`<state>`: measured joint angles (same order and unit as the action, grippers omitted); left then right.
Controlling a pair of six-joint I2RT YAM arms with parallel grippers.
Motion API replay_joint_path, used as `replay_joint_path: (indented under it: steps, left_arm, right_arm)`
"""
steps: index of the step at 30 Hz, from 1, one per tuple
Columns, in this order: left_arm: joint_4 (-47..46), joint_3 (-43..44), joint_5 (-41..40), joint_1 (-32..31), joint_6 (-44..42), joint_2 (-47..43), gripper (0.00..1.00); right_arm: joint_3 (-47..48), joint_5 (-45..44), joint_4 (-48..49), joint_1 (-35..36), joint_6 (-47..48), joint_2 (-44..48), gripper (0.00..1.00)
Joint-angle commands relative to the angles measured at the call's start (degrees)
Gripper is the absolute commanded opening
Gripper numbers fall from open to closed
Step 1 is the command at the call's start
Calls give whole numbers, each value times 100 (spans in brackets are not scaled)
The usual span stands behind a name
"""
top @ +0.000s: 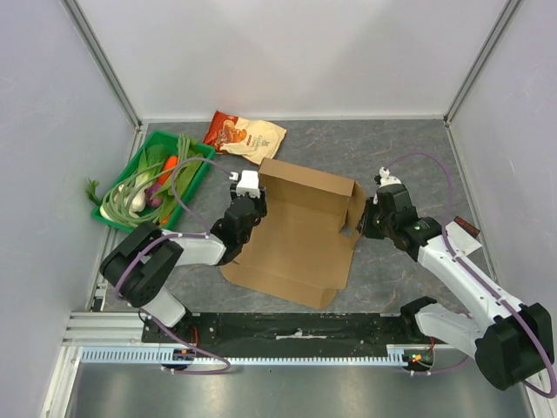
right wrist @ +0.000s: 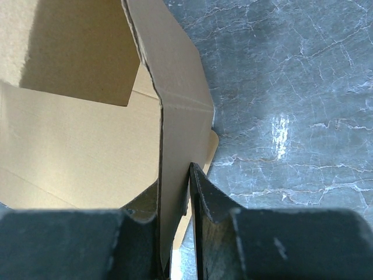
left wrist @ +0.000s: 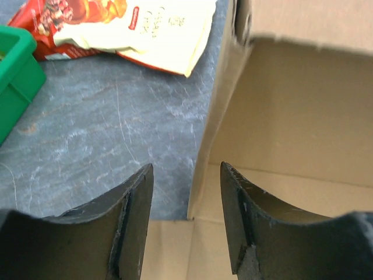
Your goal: Fold the paper box
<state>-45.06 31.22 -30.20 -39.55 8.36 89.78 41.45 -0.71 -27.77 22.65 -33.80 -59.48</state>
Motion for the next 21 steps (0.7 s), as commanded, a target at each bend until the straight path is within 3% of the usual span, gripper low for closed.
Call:
replay_joint_path:
  steps: [1, 4, 7, 10, 13, 21]
  left_arm:
    - [-785, 393, -216, 193, -581, 321, 55]
    - [-1119, 437, 48, 237, -607, 513, 52]
    - [-1172, 577, 171, 237, -616, 724, 39]
    - [-1233, 578, 303, 229, -573, 769, 19]
    - [-1339, 394, 339, 202, -380, 673, 9]
    - [-1471, -116, -389, -272, 42, 260, 2]
  right_arm:
    - [293, 62, 193, 20, 93, -46, 21]
    - [328, 62, 176, 20, 102, -98, 21]
    - [372, 62, 175, 20, 102, -160, 21]
    - [407, 62, 167, 20, 41, -239, 21]
    - [469, -243, 88, 46, -422, -344, 17]
    - [444, -992, 157, 590, -2199, -512, 14]
